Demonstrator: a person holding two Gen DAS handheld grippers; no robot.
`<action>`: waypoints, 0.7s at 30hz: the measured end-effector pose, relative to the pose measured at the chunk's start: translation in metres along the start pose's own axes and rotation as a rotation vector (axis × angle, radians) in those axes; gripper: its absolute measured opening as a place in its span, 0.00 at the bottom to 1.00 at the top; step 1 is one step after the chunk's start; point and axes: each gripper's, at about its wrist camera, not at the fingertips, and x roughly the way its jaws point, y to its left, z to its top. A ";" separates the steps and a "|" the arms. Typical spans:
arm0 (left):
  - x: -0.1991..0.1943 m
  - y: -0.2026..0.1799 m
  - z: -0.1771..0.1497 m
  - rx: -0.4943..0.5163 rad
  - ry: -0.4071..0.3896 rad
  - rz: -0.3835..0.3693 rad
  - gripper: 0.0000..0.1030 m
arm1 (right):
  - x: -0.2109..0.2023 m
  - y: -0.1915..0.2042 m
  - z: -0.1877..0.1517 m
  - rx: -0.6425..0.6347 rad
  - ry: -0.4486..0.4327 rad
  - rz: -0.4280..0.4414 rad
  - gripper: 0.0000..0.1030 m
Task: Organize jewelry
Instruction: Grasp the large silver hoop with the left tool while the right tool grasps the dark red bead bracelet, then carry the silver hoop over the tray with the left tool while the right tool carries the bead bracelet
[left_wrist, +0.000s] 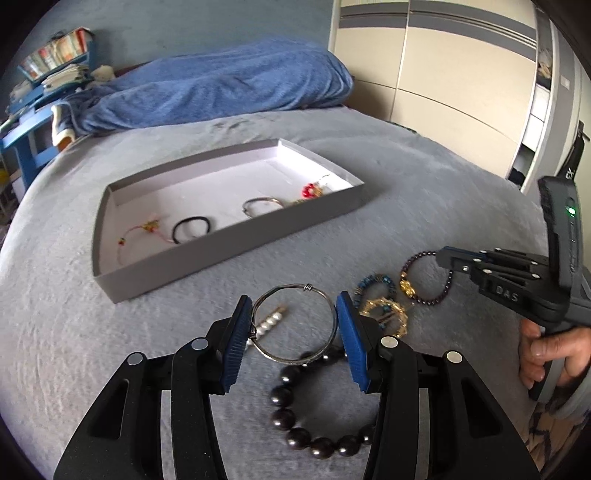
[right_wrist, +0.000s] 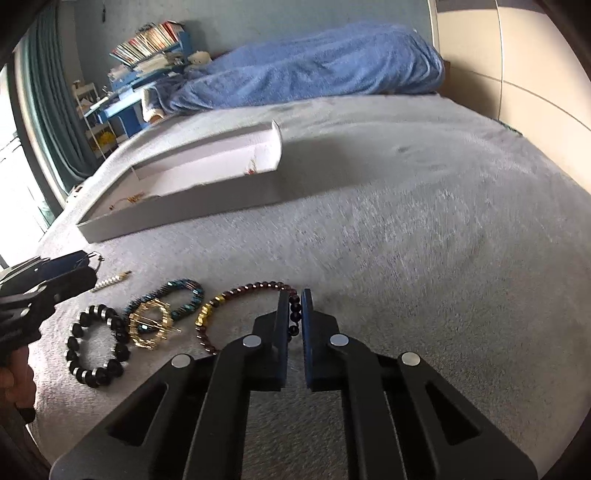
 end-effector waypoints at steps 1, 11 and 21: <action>-0.001 0.002 0.001 -0.001 -0.003 0.004 0.47 | -0.003 0.002 0.001 -0.007 -0.015 0.009 0.06; -0.012 0.036 0.015 -0.035 -0.036 0.056 0.47 | -0.022 0.018 0.033 -0.017 -0.089 0.071 0.06; -0.005 0.073 0.044 -0.060 -0.052 0.125 0.47 | -0.022 0.027 0.069 -0.043 -0.135 0.089 0.06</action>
